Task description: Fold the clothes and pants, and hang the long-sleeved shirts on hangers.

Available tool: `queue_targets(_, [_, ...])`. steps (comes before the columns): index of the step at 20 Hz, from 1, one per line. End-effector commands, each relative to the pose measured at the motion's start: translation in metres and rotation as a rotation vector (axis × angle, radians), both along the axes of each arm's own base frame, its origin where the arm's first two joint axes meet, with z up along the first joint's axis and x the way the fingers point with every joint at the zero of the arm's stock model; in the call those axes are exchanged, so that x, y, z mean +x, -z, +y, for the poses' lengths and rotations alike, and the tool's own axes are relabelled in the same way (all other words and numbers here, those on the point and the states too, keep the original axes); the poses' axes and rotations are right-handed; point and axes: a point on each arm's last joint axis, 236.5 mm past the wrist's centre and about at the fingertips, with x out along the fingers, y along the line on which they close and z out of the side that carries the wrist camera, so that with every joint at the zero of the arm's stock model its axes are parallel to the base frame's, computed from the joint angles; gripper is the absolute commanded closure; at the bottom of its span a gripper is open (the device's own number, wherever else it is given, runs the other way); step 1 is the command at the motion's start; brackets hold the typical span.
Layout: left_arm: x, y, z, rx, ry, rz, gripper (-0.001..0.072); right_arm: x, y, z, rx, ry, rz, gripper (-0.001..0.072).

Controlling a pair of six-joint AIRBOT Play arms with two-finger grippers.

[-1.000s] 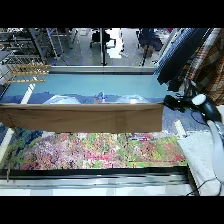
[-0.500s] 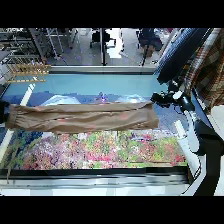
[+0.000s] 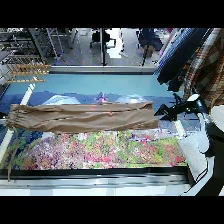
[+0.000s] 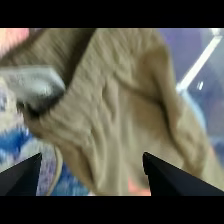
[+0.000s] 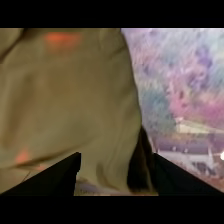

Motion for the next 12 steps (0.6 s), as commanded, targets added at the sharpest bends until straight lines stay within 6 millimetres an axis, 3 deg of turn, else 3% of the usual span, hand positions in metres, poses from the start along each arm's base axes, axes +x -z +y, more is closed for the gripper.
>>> queue_targets(1, [-0.026, 0.030, -0.033, -0.030, 0.103, 0.151, 0.0013, -0.051, -0.002, 0.028, 0.103, -0.038, 0.114, 0.0136])
queue_targets(4, [0.000, 0.035, -0.029, 0.022, 0.010, 0.110, 0.0012, -0.053, -0.001, 0.052, 0.160, 0.093, 0.058, 0.0067])
queue_targets(6, [0.010, 0.034, -0.021, 0.055, -0.043, 0.088, 0.0012, -0.048, 0.004, 0.059, 0.171, 0.163, 0.042, 0.0067])
queue_targets(9, [0.003, 0.039, -0.015, 0.091, -0.039, 0.124, 0.0012, -0.054, 0.005, 0.065, 0.163, 0.146, 0.069, 0.0068])
queue_targets(12, [-0.009, 0.047, -0.010, 0.132, -0.013, 0.181, 0.0012, -0.062, 0.002, 0.050, 0.085, 0.178, 0.098, 0.0071])
